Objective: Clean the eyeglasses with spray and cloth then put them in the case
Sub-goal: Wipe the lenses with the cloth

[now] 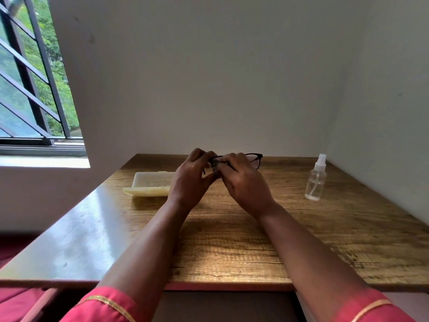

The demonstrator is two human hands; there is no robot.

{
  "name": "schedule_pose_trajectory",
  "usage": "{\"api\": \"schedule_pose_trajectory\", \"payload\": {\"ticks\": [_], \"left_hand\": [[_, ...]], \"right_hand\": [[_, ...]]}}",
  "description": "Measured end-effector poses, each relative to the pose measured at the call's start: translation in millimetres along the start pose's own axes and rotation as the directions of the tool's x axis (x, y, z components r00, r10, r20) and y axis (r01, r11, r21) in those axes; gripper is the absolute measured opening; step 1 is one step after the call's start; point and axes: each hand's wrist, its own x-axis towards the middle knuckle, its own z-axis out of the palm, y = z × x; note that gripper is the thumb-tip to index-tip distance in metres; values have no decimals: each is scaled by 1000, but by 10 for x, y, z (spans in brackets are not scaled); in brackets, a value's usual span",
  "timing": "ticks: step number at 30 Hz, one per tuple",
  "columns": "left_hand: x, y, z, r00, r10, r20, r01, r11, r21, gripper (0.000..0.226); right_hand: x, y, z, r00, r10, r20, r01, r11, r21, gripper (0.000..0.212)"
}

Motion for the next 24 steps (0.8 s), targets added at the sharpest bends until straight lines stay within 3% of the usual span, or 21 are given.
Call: {"api": "schedule_pose_trajectory", "payload": {"ticks": [6, 13, 19, 24], "left_hand": [[-2, 17, 12, 1000, -19, 5, 19, 1000, -24, 44], [-11, -26, 12, 1000, -12, -3, 12, 1000, 0, 45], [2, -13, 7, 999, -29, -19, 29, 1000, -6, 46], [14, -18, -9, 998, -37, -45, 37, 999, 18, 43]], "right_hand": [[1, 67, -2, 990, 109, -86, -114, 992, -58, 22], [-3, 33, -30, 994, -102, 38, 106, 989, -101, 32], [-10, 99, -26, 996, 60, -59, -66, 992, -108, 29], [-30, 128, -64, 994, 68, -89, -82, 984, -161, 28]]}}
